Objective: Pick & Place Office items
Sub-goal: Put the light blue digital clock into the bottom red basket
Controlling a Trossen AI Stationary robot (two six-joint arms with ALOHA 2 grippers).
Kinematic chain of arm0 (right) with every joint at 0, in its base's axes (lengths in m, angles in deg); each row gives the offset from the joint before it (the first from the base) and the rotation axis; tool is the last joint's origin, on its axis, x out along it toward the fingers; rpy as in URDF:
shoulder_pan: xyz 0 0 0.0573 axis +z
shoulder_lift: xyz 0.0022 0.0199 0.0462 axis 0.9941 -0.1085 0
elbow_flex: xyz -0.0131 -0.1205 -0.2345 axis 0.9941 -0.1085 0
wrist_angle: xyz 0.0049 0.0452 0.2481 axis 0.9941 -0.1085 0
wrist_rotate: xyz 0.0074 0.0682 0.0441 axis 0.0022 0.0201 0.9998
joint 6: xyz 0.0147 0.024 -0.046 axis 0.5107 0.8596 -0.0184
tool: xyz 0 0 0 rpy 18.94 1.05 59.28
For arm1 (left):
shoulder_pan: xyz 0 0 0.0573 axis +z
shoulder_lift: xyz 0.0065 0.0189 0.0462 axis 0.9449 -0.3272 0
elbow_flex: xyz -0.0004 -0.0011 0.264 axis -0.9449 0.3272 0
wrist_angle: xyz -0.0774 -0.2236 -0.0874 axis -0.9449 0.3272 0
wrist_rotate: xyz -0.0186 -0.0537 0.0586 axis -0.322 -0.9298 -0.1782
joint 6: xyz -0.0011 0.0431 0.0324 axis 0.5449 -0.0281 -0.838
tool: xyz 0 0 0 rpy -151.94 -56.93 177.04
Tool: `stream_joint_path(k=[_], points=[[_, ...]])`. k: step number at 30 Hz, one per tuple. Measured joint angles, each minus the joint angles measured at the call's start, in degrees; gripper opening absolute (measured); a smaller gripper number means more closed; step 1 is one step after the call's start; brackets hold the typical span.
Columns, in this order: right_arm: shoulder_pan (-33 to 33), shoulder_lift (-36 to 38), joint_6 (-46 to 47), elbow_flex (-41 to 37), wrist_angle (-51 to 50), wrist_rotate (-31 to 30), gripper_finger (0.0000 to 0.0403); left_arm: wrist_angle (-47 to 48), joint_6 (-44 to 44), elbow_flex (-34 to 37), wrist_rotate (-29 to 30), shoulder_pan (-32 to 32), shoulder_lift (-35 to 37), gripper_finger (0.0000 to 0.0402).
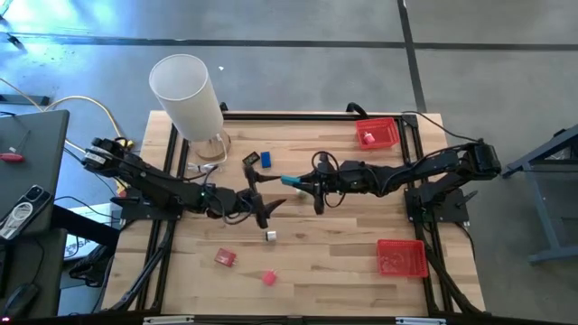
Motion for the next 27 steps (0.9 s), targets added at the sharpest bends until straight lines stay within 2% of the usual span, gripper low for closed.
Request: stream_joint_path(k=[5,10,14,20,27], points=[[0.00,-0.02,2.31,0.00,0.99,-0.57,0.0052,-0.54,-9.09,0.02,1.12,0.00,-3.76,0.0326],[-0.04,-0.02,4.80,0.00,1.31,1.00,0.0052,-7.73,-15.62,0.02,9.26,-0.17,-7.12,0.0326],[0.68,-0.02,5.78,0.00,1.28,1.09,0.0052,-11.51,-18.57,0.02,12.98,-0.28,-7.97,0.0326],[1.16,-0.02,5.87,0.00,2.16,0.93,0.0052,-11.55,-18.30,0.02,12.86,-0.13,-7.97,0.0326],[1.14,-0.02,6.50,0.00,2.15,1.13,0.0052,-11.45,-16.69,0.02,8.09,-0.15,-7.97,0.0326]])
